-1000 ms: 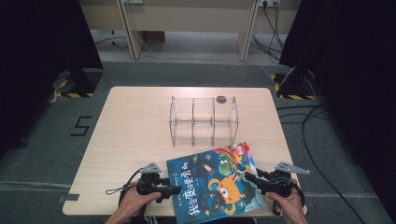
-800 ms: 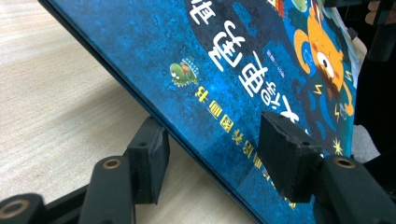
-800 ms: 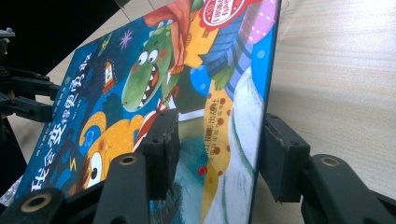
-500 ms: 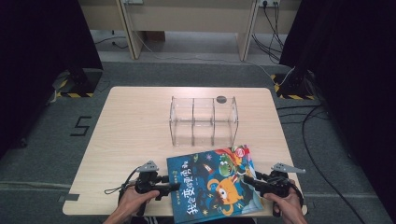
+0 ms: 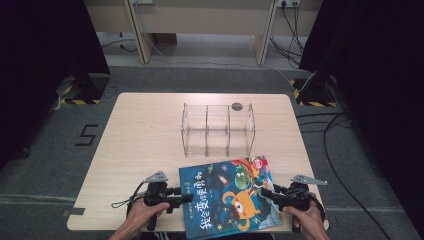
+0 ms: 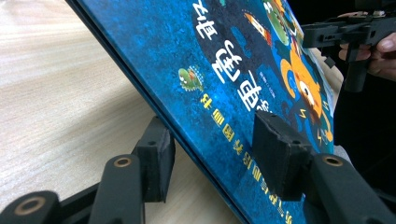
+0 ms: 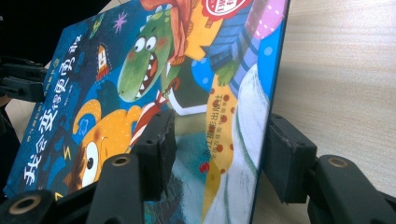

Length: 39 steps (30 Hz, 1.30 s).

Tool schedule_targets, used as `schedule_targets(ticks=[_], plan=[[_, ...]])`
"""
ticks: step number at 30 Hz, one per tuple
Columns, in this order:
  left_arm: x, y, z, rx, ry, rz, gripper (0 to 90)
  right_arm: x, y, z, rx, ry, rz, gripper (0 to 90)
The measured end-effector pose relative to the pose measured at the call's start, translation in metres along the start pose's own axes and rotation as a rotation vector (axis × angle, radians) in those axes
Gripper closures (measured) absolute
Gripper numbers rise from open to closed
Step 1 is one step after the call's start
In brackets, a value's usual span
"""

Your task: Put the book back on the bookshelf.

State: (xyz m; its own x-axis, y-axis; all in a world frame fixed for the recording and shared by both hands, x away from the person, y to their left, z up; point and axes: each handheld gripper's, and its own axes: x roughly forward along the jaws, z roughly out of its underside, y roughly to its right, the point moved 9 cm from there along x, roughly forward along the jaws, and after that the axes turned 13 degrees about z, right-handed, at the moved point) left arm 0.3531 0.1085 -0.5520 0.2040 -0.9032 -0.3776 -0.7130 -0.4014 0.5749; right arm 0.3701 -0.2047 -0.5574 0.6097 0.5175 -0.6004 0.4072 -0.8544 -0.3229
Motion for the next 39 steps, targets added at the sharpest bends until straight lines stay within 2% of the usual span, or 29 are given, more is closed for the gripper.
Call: schedule_targets(ticks=[4, 6, 12, 15, 21, 28, 32, 35, 39], plan=[[0.001, 0.000, 0.000, -0.010, 0.003, 0.005, 48.9, 0.000, 0.000, 0.000, 0.003, -0.002, -0.002, 48.3], [0.001, -0.001, -0.001, -0.008, 0.007, 0.008, 48.9, 0.000, 0.000, 0.001, 0.020, -0.011, -0.003, 48.3], [0.002, 0.000, -0.005, -0.013, 0.034, 0.019, 49.5, 0.000, 0.001, 0.001, 0.029, -0.010, -0.003, 48.2], [0.001, 0.001, -0.008, -0.005, 0.049, 0.026, 49.7, 0.000, 0.001, 0.002, 0.051, -0.018, -0.007, 48.2], [0.001, 0.003, -0.011, -0.005, 0.065, 0.042, 50.6, 0.000, 0.002, 0.002, 0.065, -0.017, -0.016, 48.1], [-0.003, 0.007, -0.019, -0.032, 0.122, 0.082, 55.9, -0.001, 0.003, 0.002, 0.085, -0.020, -0.026, 47.9], [-0.005, 0.009, -0.022, -0.079, 0.163, 0.109, 60.7, -0.002, 0.002, 0.001, 0.096, -0.021, -0.029, 47.7], [-0.006, 0.011, -0.023, -0.086, 0.158, 0.107, 61.7, -0.002, 0.002, 0.001, 0.104, -0.023, -0.031, 47.4], [-0.007, 0.012, -0.024, -0.091, 0.156, 0.098, 62.1, -0.002, 0.002, 0.001, 0.079, -0.019, -0.015, 44.4]])
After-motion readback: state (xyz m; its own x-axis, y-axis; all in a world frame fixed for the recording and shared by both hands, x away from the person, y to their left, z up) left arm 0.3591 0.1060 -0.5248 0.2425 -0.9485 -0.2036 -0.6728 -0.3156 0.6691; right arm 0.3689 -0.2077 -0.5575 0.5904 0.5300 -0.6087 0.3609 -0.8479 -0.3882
